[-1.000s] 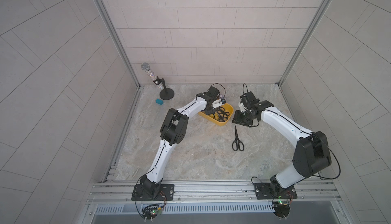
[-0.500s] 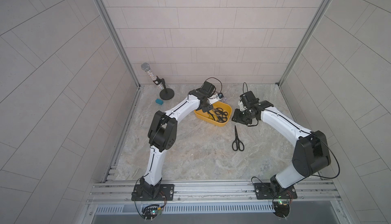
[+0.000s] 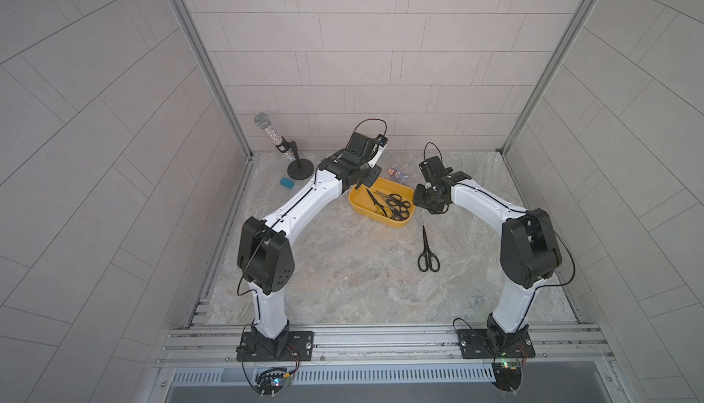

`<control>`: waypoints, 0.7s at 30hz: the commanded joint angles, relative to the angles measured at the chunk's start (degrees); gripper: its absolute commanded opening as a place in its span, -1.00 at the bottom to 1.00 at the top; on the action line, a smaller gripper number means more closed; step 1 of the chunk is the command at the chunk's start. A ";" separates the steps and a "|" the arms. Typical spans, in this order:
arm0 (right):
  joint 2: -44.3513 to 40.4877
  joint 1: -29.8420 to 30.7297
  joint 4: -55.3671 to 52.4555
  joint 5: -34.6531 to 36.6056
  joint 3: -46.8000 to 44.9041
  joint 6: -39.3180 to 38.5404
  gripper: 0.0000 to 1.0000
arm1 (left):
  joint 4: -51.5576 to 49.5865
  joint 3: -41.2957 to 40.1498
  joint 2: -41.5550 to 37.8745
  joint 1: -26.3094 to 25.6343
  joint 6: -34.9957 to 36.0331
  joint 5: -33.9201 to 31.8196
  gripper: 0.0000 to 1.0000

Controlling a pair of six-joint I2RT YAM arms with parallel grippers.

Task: Take the scissors out of the storage box
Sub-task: Adjust the storage box at the center of the board.

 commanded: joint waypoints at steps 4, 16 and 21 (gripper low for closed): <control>5.58 0.40 0.27 0.70 4.77 9.06 -0.22 | 3.18 -9.49 -10.31 0.32 -14.43 1.60 -1.00; 5.80 2.11 5.84 -1.16 -3.50 17.57 -0.49 | 5.17 -17.57 -17.21 0.74 -19.12 3.55 -1.00; 4.58 5.00 8.15 0.86 -5.01 24.23 -0.70 | 6.20 -19.36 -18.07 0.87 -21.62 4.85 -1.00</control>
